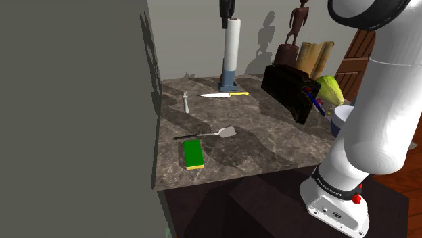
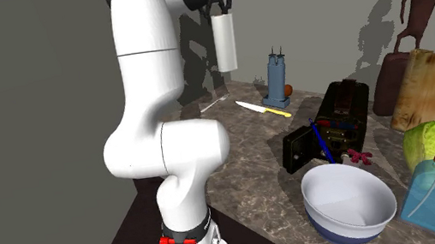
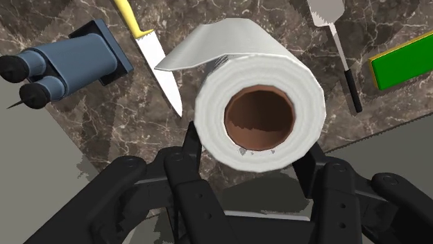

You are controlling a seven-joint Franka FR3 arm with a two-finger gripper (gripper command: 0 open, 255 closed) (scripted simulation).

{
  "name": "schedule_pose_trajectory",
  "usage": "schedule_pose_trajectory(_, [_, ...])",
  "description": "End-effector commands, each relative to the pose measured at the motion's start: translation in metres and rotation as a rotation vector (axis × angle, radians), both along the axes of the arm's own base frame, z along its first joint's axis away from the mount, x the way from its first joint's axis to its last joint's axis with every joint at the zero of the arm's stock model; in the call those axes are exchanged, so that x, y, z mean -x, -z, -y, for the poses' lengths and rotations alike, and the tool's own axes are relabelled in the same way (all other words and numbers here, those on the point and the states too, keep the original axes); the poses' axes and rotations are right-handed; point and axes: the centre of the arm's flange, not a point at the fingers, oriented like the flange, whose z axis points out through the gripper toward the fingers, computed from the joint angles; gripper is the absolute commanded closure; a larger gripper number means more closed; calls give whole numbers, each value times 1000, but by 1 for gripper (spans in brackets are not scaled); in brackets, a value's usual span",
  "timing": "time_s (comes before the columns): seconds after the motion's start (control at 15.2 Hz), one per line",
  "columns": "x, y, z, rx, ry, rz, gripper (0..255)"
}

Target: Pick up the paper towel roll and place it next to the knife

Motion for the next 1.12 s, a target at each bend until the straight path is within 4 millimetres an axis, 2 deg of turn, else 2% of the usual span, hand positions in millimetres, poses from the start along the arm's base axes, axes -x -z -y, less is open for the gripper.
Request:
schedule_pose_trajectory(0.0, [0,12,-1,0,0,1,255])
schedule_pose_trajectory(1.06, [0,97,-1,0,0,1,255])
